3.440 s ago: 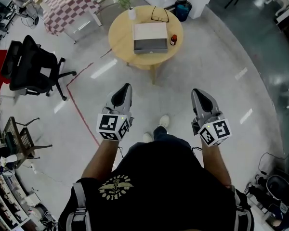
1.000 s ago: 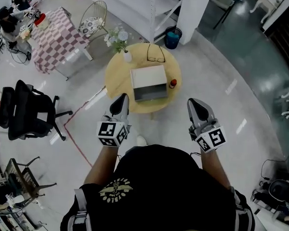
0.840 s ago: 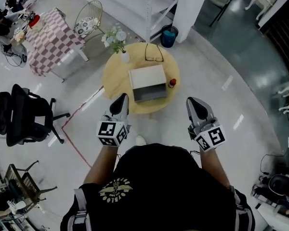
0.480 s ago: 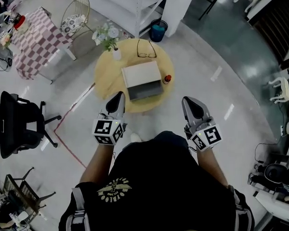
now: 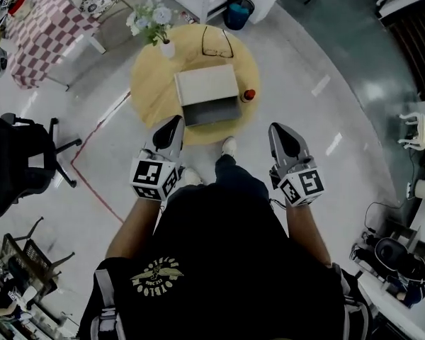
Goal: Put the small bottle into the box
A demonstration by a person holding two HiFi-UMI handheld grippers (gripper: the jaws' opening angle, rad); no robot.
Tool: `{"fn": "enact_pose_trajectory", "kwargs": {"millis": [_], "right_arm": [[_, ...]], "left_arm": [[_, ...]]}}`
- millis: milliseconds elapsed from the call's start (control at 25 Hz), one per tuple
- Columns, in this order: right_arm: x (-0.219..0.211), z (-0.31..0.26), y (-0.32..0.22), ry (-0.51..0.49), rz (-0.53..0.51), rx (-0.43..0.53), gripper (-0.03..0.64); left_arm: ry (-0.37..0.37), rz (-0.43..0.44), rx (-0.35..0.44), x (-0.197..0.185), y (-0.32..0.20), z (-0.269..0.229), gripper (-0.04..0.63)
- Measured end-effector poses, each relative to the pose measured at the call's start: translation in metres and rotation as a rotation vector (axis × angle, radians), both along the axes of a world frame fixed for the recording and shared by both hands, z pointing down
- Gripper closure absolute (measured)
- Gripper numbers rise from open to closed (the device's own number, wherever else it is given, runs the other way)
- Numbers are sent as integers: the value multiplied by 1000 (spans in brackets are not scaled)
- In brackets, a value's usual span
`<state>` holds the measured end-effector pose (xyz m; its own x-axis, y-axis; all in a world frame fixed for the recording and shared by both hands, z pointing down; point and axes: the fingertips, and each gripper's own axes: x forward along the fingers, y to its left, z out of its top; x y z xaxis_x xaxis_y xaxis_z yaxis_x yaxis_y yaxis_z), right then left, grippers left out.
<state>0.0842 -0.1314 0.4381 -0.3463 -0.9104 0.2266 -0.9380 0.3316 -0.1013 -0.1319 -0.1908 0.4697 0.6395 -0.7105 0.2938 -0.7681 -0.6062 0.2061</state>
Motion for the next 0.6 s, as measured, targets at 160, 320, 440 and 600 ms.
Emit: {"fn": "enact_pose_trajectory", "kwargs": {"millis": [160, 320, 440, 600], "right_arm": [[15, 52, -41, 121, -27, -65, 609], [32, 94, -82, 176, -62, -117, 609], [41, 141, -104, 225, -121, -201, 609], [51, 198, -128, 238, -213, -343, 487]], "left_arm": [[-41, -33, -53, 1, -10, 16, 595], [-93, -67, -99, 8, -25, 30, 595], [-117, -99, -124, 17, -40, 40, 595], [-157, -98, -152, 45, -54, 53, 595]]}}
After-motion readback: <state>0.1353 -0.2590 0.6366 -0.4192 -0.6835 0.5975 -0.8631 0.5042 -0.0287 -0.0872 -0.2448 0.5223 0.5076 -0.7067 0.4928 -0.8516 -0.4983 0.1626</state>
